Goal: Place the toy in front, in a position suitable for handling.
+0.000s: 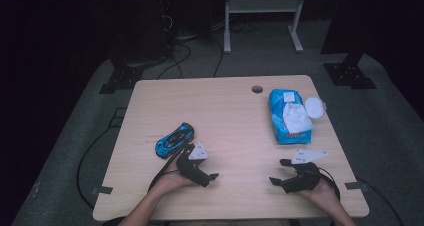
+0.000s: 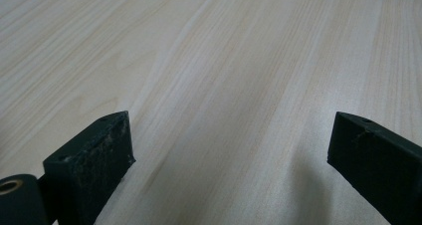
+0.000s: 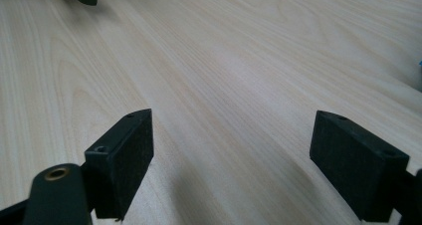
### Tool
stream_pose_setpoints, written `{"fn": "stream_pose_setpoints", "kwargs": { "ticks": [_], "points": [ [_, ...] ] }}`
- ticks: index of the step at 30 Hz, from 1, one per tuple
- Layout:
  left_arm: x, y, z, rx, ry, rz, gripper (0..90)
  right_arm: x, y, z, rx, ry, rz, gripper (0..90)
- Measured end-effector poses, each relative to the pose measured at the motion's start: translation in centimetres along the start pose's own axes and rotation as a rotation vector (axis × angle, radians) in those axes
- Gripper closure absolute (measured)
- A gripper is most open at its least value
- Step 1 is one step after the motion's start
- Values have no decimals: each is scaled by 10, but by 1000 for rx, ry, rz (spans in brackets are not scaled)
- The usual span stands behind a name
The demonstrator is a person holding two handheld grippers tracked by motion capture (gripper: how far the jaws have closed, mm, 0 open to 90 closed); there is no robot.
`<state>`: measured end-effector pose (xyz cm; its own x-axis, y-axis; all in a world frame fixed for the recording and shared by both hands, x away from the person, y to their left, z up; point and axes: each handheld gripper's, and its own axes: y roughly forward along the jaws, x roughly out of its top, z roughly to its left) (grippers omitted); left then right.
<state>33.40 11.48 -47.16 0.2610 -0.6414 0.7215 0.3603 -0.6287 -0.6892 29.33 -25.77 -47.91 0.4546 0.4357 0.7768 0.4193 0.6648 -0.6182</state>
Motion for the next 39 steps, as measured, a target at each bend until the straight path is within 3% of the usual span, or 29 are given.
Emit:
{"fn": "stream_pose_setpoints", "kwargs": {
  "ticks": [16, 30, 35, 39],
  "points": [
    [3, -7, 4, 28, -3, 1, 36, 0, -1, 1, -4, -8, 5, 167],
    [8, -38, 32, 127, -26, -54, 37, 1, 0, 3, -9, -8, 6, 167],
    [7, -50, 49, 131, -90, -63, 40, 2, 0, 3, -10, -4, -1, 167],
    [7, -56, 63, 152, -102, -54, 41, 2, 1, 2, -9, 9, 7, 167]
  ]
}}
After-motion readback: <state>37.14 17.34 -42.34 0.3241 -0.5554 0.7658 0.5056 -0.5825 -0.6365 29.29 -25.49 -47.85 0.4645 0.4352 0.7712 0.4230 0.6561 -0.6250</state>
